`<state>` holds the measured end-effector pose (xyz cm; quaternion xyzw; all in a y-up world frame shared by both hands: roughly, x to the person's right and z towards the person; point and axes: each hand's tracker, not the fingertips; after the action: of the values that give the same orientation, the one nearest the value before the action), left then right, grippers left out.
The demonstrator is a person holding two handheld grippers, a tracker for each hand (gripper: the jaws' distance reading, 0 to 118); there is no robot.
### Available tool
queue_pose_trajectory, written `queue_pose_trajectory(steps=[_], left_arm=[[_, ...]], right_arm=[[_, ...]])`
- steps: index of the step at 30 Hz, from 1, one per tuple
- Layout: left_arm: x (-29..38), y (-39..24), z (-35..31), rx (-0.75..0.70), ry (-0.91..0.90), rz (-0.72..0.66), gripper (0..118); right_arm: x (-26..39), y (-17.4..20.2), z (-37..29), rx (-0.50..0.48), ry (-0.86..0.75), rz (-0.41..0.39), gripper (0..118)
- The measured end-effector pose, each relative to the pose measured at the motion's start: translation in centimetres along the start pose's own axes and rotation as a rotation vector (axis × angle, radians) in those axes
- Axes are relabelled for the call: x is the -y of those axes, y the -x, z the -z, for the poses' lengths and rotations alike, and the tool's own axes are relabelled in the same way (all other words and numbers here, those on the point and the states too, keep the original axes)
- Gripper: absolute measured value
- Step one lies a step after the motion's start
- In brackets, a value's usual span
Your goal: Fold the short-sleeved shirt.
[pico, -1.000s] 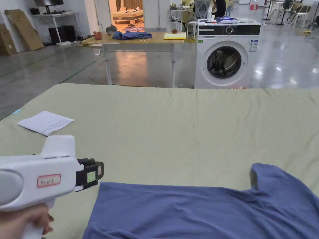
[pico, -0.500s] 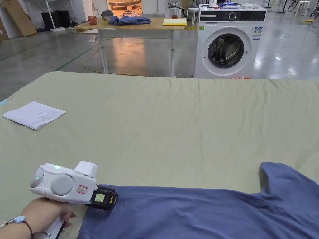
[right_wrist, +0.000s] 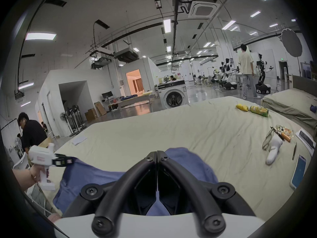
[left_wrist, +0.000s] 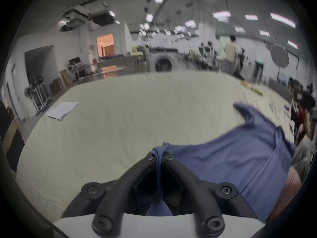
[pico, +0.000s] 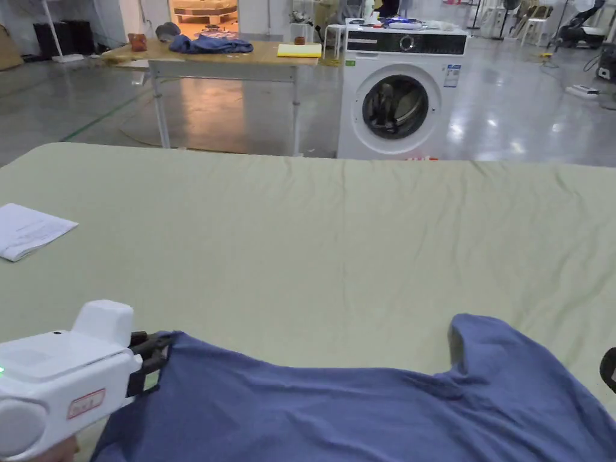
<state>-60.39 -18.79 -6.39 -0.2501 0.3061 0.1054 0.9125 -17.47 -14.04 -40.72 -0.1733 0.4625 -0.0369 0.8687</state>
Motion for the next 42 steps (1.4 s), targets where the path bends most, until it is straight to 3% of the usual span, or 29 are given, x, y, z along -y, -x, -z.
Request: queue_pose_trajectory(steps=[5, 6, 7, 8, 9, 11, 12, 18, 20, 21, 22, 24, 25, 27, 32, 37, 42], left_arm=[[-1.3, 0.2, -2.3, 0.035, 0.006, -0.039, 0], [-1.4, 0.2, -2.4, 0.038, 0.013, -0.042, 0], [-1.5, -0.1, -2.4, 0.037, 0.018, -0.045, 0], [-1.4, -0.1, -2.4, 0.034, 0.022, -0.048, 0], [-1.4, 0.0, -2.4, 0.031, 0.024, -0.053, 0], [-1.5, -0.1, -2.1, 0.031, 0.037, -0.064, 0], [-1.5, 0.0, -2.0, 0.029, 0.046, -0.07, 0], [-1.0, 0.5, -1.0, -0.001, 0.103, -0.094, 0], [-0.7, 1.0, -0.3, -0.008, 0.126, -0.097, 0], [-0.6, 1.1, 0.0, -0.011, 0.142, -0.101, 0], [-0.4, 1.2, 0.3, -0.016, 0.163, -0.107, 0], [-0.1, 1.7, 1.0, -0.022, 0.194, -0.12, 0], [0.1, 1.8, 1.1, -0.02, 0.201, -0.13, 0], [0.4, 2.0, 1.3, -0.018, 0.212, -0.138, 0], [-0.2, 2.1, 0.2, -0.021, 0.138, -0.212, 0], [-3.0, 1.9, -0.1, -0.027, 0.084, -0.163, 0], [-5.7, 2.5, 0.3, -0.032, -0.014, -0.179, 0]], right_arm=[[-3.5, -5.0, 9.7, 0.022, 0.364, 0.084, 0], [-3.5, -5.9, 11.9, 0.032, 0.441, 0.086, 4], [-3.4, -6.7, 13.9, 0.032, 0.489, 0.083, 21], [-3.2, -7.1, 15.7, 0.046, 0.565, 0.044, 21], [-2.7, -8.3, 17.5, 0.07, 0.603, 0.001, 33], [-1.7, -8.7, 20.6, 0.146, 0.687, -0.069, 103], [-1.2, -8.9, 21.8, 0.164, 0.7, -0.083, 118], [1.0, -10.8, 27.0, 0.193, 0.792, -0.021, 108], [1.7, -10.8, 27.7, 0.194, 0.879, -0.032, 80], [2.1, -9.9, 27.7, 0.218, 0.907, -0.082, 77], [1.8, -9.1, 27.0, 0.201, 0.858, -0.152, 67], [1.4, -8.5, 26.6, 0.143, 0.878, -0.162, 33], [1.1, -8.0, 26.1, 0.143, 0.88, -0.164, 0], [0.8, -8.1, 25.1, 0.142, 0.854, -0.165, 0], [-2.0, -9.3, 20.7, 0.134, 0.643, 0.039, 0], [-5.8, -7.5, 17.0, 0.119, 0.471, -0.009, 0], [-8.2, -6.3, 16.6, 0.151, 0.337, 0.016, 0]])
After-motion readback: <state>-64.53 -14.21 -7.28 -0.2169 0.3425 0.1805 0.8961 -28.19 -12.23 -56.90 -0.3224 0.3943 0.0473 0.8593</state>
